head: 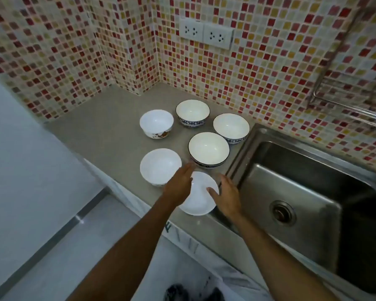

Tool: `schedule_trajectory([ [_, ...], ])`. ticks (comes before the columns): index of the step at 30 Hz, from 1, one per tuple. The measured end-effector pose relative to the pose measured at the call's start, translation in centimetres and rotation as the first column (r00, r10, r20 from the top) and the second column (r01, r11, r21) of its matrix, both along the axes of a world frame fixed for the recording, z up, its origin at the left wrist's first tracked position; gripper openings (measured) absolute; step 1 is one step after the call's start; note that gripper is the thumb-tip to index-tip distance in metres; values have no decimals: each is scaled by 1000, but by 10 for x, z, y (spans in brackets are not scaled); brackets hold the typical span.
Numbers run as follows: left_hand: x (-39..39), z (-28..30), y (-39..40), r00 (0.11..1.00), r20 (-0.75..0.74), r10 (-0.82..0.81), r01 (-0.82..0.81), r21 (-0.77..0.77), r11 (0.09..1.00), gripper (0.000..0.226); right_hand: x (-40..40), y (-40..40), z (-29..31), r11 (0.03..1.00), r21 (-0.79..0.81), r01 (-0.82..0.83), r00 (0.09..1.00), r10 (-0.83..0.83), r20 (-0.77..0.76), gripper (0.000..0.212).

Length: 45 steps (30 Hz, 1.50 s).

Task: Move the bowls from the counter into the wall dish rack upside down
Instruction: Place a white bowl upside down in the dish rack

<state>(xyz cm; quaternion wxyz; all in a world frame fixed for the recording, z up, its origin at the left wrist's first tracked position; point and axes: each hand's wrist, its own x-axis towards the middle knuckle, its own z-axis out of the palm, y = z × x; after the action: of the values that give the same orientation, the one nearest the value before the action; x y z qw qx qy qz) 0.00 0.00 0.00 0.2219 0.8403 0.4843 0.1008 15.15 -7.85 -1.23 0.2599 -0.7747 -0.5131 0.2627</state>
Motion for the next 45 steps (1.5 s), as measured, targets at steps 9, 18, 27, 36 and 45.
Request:
schedule_trajectory([
  [9, -15, -27, 4, 962, -214, -170, 219, 232, 948, 75, -18, -8, -4, 989, -33, 145, 988, -147, -51, 43],
  [18, -4, -12, -2, 989, 120, -89, 77, 103, 992, 59, -11, -18, 9, 958, 50, 281, 954, -273, -123, 45],
  [27, 37, 46, -10, 874, 437, 212, -80, -302, 950, 41, 20, -33, 42, 880, 148, 451, 888, -426, -172, 46],
  [36, 132, 98, -25, 838, 453, 303, 118, -693, 711, 46, 91, -70, 86, 776, 264, 572, 820, -539, -194, 40],
  [45, 220, 150, -36, 733, 636, 243, 321, -637, 701, 88, 181, -103, 161, 675, 477, 563, 813, -556, -173, 33],
])
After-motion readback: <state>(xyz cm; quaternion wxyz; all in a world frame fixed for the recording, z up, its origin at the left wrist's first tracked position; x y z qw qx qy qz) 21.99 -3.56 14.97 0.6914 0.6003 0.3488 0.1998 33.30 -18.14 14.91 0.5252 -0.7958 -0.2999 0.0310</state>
